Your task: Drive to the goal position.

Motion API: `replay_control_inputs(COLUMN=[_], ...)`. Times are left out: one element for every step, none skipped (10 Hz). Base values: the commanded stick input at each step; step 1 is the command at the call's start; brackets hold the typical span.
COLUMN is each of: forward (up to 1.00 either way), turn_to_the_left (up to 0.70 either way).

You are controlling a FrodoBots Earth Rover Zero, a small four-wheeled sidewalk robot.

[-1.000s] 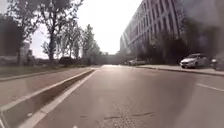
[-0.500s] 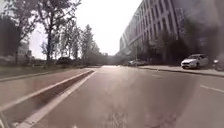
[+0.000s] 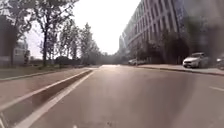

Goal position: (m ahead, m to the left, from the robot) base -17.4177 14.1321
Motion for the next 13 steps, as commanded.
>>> replay_control_inputs(forward=[0.70, 0.70, 0.70, 0.70, 0.70, 0.70, 0.70, 0.70, 0.70, 0.70, 0.70, 0.70, 0.70], turn_to_the_left=[0.13, 0.14, 0.12, 0.00, 0.00, 0.00, 0.00, 0.00, 0.00, 0.00, 0.00, 0.00, 0.00])
